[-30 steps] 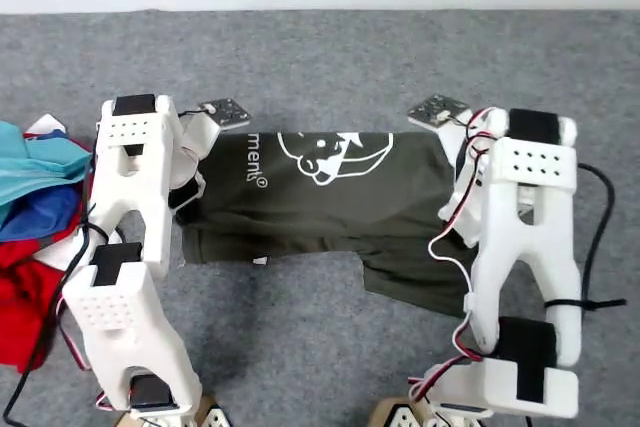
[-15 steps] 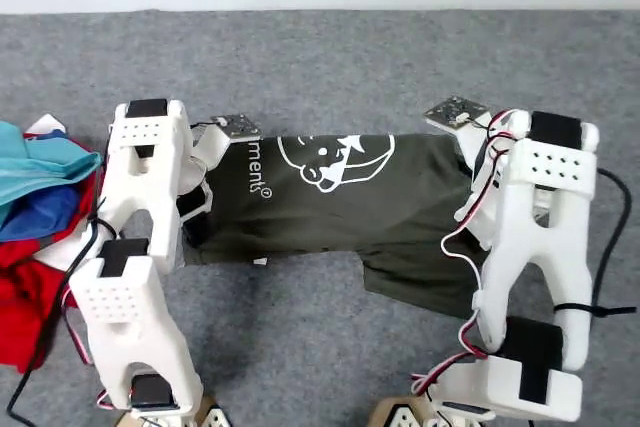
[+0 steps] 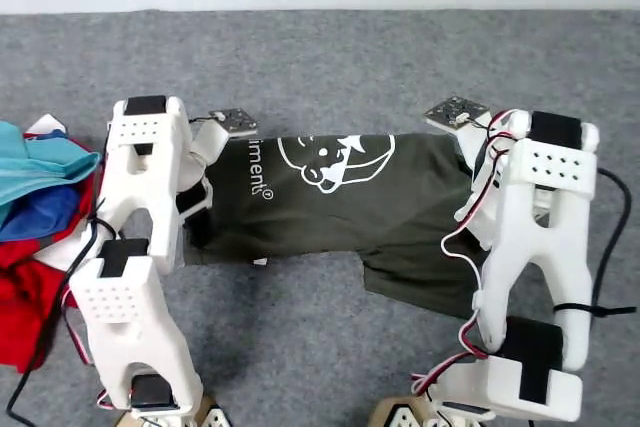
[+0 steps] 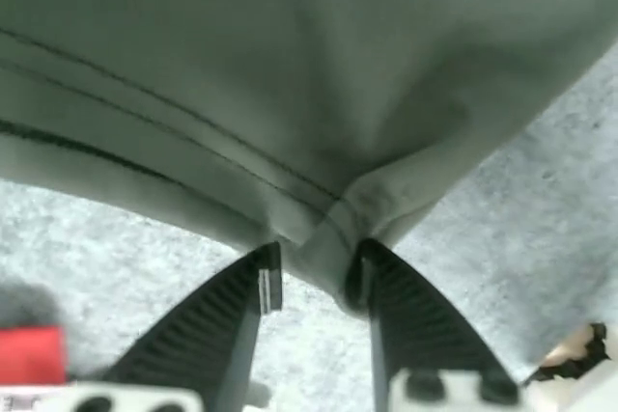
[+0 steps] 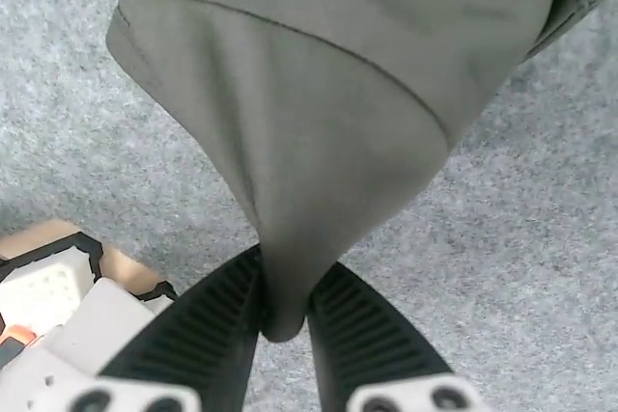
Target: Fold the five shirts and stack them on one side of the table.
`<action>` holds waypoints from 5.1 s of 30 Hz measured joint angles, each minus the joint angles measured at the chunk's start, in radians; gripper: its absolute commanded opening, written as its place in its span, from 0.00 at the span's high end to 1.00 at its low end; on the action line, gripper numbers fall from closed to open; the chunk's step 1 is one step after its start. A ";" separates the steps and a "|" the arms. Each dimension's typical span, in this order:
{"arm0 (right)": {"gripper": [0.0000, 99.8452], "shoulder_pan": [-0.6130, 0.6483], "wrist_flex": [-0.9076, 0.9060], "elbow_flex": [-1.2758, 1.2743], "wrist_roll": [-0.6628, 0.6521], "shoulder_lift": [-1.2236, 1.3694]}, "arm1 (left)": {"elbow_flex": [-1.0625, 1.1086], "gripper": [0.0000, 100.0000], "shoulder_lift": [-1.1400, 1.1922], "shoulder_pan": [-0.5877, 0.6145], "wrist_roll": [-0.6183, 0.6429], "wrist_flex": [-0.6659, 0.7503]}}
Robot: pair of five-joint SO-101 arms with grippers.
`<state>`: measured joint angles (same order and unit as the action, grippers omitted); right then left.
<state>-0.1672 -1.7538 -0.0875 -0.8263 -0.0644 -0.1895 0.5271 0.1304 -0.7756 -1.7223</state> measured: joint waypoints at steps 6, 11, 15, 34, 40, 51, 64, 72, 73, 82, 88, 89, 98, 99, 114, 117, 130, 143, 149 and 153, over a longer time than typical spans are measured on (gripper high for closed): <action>0.99 0.000 0.000 0.000 0.000 0.000 | -0.011 0.78 -0.009 0.000 0.017 0.000; 0.99 0.000 0.000 0.000 0.000 0.000 | -0.011 0.76 -0.112 0.000 0.041 -0.002; 0.99 0.000 0.000 0.000 0.000 0.000 | -0.012 0.76 -0.164 0.000 0.046 -0.002; 0.99 0.000 0.000 -0.058 0.000 0.000 | 0.175 0.99 -0.049 -0.057 0.075 0.074; 0.99 -0.003 0.000 -0.058 0.000 0.000 | 0.190 0.99 -0.015 0.002 0.068 0.080; 0.85 -0.003 0.000 -0.058 0.000 0.000 | -0.008 0.99 -0.015 0.057 0.043 0.041; 0.80 -0.011 0.000 -0.058 0.000 -0.137 | -0.319 0.99 -0.005 -0.041 0.356 0.005; 0.80 -0.011 0.040 -0.058 0.063 -0.198 | -0.336 0.99 -0.005 -0.100 0.503 0.009; 0.80 -0.011 0.069 -0.058 0.098 -0.180 | -0.336 0.99 -0.002 -0.106 0.528 0.031; 0.99 0.074 0.525 -0.058 0.341 0.132 | -0.336 0.99 0.203 -0.147 0.632 0.253; 0.99 0.133 0.810 -0.058 0.347 0.334 | -0.341 0.99 0.292 -0.143 0.632 0.313; 0.99 0.132 0.853 -0.058 0.347 0.362 | -0.350 0.99 0.296 -0.141 0.632 0.315; 0.99 0.124 1.062 0.034 0.285 0.565 | -0.379 0.99 0.302 -0.135 0.632 0.428; 0.99 0.121 1.062 0.068 0.282 0.583 | -0.379 0.99 0.302 -0.135 0.632 0.439; 0.76 0.161 0.443 0.420 0.359 0.505 | -0.726 0.99 0.302 -0.158 0.632 0.089; 0.74 0.181 0.331 0.462 0.451 0.463 | -0.781 0.99 0.302 -0.158 0.632 0.006; 0.78 0.285 0.000 0.499 0.497 0.446 | -0.437 0.95 0.066 -0.153 0.618 -0.003; 0.81 0.195 0.000 0.192 0.523 0.374 | -0.239 0.95 0.015 -0.130 0.618 -0.003; 0.81 0.196 0.000 0.083 0.500 0.236 | -0.230 0.96 0.014 -0.130 0.618 -0.003; 0.81 0.180 0.000 -0.034 0.493 0.103 | -0.173 0.99 -0.058 -0.130 0.618 -0.003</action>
<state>0.0123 -1.7538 -0.1212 -0.3337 0.0384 -0.3629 0.4687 0.0000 -0.1573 -1.7254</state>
